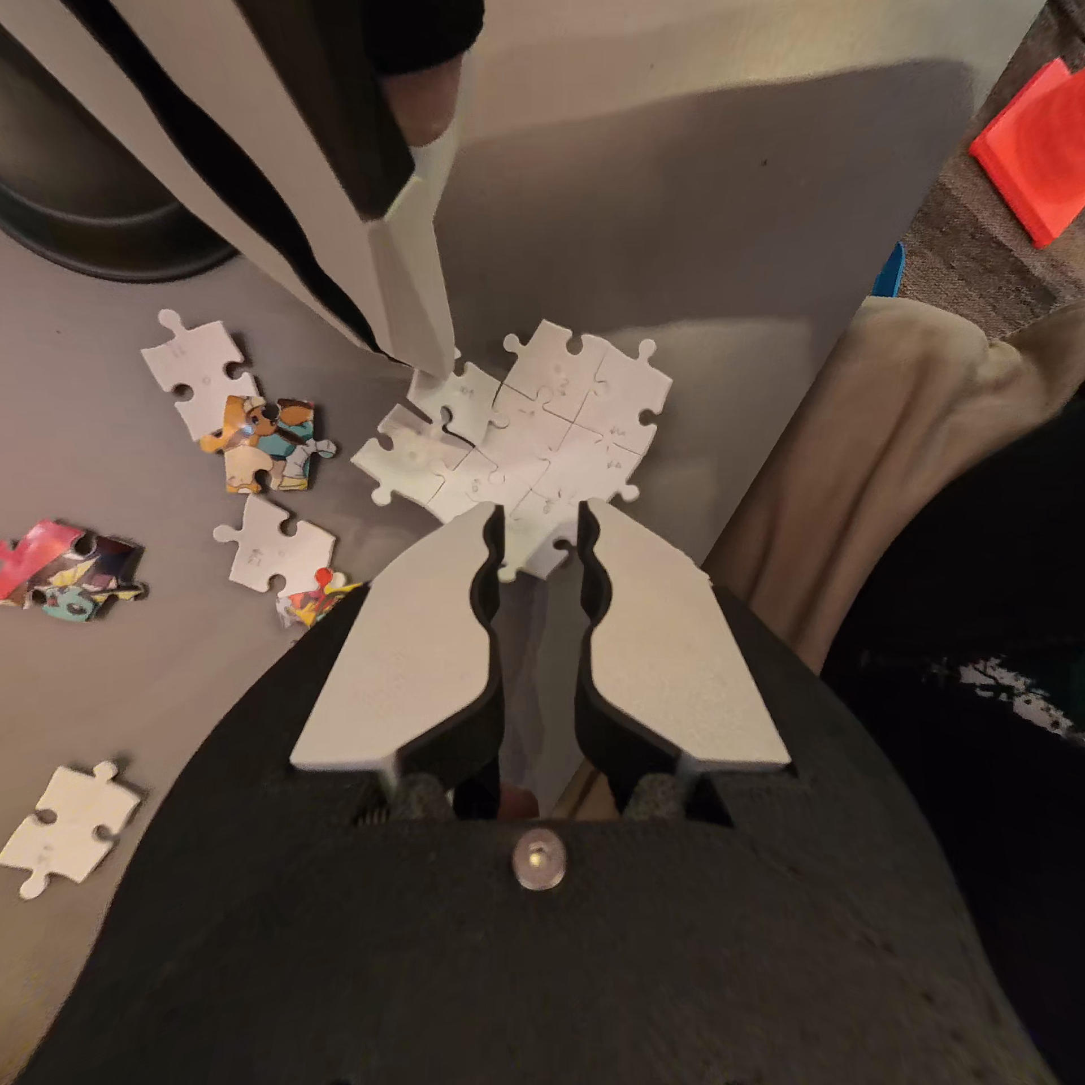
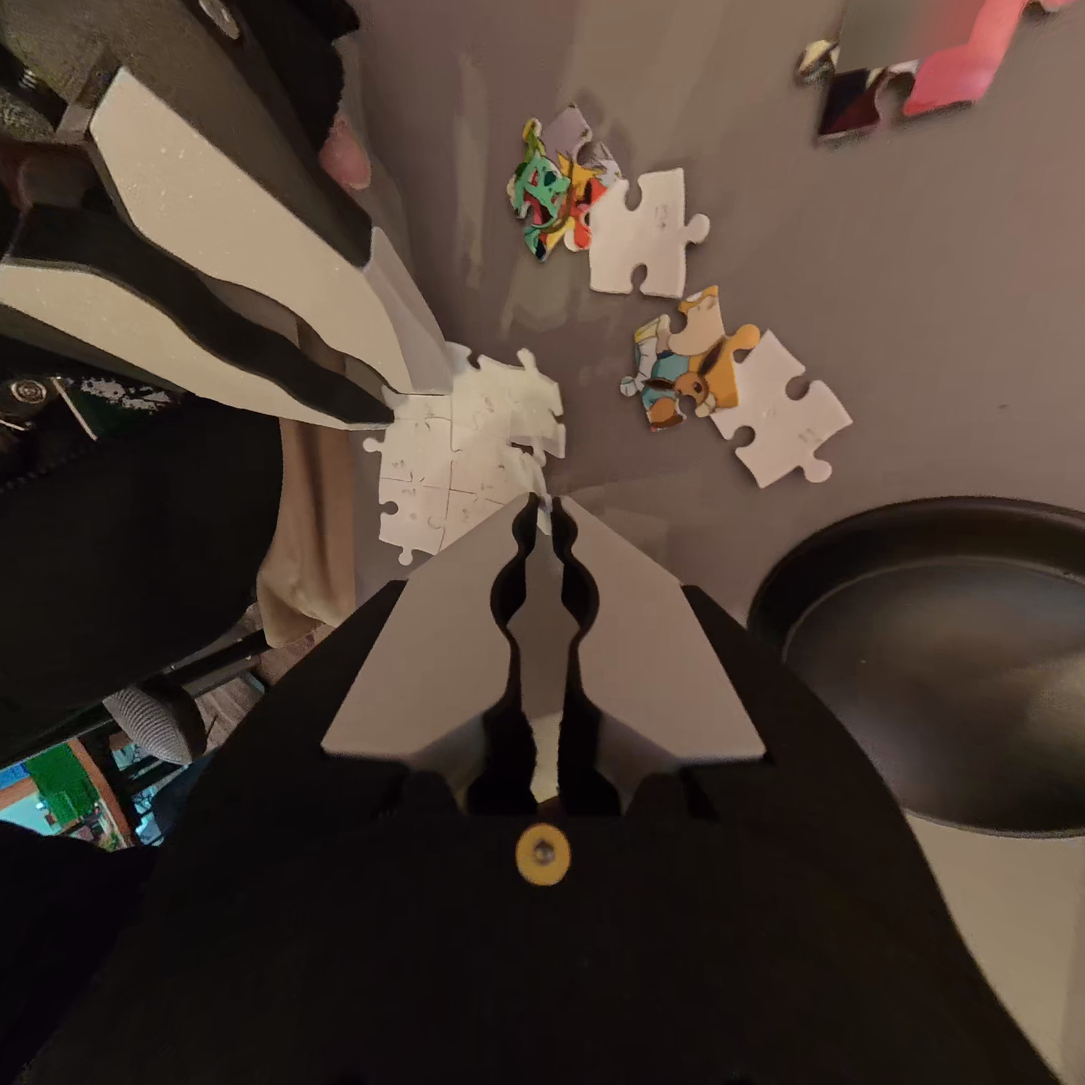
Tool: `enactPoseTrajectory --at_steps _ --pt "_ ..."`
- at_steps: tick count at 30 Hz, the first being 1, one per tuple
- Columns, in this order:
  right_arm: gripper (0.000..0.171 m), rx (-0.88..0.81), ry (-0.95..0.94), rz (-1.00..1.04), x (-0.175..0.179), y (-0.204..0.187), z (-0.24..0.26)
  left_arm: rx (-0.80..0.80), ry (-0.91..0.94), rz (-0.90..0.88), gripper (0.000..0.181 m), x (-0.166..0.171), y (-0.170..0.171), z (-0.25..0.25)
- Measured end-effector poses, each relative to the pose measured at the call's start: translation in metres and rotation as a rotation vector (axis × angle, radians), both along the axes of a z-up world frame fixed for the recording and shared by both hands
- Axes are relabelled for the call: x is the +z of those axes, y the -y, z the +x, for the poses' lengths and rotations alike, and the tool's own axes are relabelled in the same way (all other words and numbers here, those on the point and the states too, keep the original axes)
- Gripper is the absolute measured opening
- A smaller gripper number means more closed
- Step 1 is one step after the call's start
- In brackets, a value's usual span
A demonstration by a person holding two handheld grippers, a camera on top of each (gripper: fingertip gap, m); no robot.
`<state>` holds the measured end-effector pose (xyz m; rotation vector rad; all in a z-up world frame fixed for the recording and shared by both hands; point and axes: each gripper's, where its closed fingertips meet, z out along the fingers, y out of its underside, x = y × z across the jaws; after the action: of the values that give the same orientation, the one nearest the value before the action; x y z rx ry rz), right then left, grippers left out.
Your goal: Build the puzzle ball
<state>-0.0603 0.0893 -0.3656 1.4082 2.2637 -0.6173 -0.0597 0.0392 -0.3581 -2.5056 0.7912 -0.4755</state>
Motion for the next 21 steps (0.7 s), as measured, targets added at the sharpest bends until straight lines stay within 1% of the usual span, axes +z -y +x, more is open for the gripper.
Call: enactPoseTrajectory --at_steps 4,15,21 --pt "0.004 -0.048 0.005 0.0 -0.004 0.0 0.0 -0.018 0.002 -0.01 0.023 -0.002 -0.001 0.003" --pt "0.006 -0.077 0.029 -0.004 -0.007 0.002 -0.001 -0.11 -0.05 -0.02 0.025 -0.008 -0.016 0.011" --pt "0.007 -0.086 0.03 -0.005 -0.007 0.001 -0.002 -0.11 -0.037 -0.055 0.022 -0.013 -0.018 0.008"
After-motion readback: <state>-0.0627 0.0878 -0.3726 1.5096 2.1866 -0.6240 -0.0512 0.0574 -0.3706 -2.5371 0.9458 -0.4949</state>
